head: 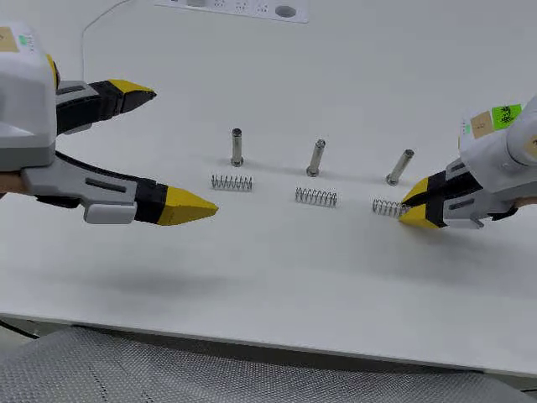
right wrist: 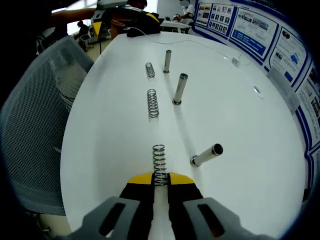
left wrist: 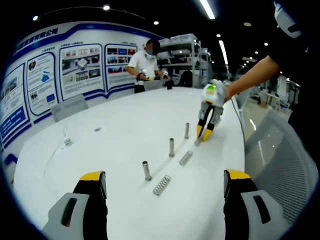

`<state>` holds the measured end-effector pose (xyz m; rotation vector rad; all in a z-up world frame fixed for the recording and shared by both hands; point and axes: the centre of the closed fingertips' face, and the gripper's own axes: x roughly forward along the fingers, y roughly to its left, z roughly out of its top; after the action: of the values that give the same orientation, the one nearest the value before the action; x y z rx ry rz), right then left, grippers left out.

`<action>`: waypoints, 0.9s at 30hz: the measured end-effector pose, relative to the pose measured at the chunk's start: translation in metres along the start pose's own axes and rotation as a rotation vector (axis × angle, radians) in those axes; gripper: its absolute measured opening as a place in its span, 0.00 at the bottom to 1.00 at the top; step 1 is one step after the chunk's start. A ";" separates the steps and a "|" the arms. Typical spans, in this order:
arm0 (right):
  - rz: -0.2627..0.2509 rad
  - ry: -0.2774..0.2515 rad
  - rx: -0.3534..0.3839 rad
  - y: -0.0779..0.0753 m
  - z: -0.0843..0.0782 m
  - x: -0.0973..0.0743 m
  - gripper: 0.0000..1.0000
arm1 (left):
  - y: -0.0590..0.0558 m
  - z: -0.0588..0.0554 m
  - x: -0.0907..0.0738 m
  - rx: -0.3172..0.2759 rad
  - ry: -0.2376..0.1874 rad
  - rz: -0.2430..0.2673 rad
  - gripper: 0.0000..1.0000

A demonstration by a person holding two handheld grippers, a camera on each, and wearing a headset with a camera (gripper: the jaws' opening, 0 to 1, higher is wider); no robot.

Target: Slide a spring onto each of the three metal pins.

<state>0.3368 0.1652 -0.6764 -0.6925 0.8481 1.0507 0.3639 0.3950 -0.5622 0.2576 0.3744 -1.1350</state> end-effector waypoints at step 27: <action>-0.107 -0.084 -0.035 0.006 0.040 -0.062 0.10 | -0.015 0.028 0.016 0.058 -0.064 -0.033 0.93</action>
<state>0.3261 0.1727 -0.6037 -0.7108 0.7138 0.9930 0.3604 0.3654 -0.5436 0.2659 0.2907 -1.1851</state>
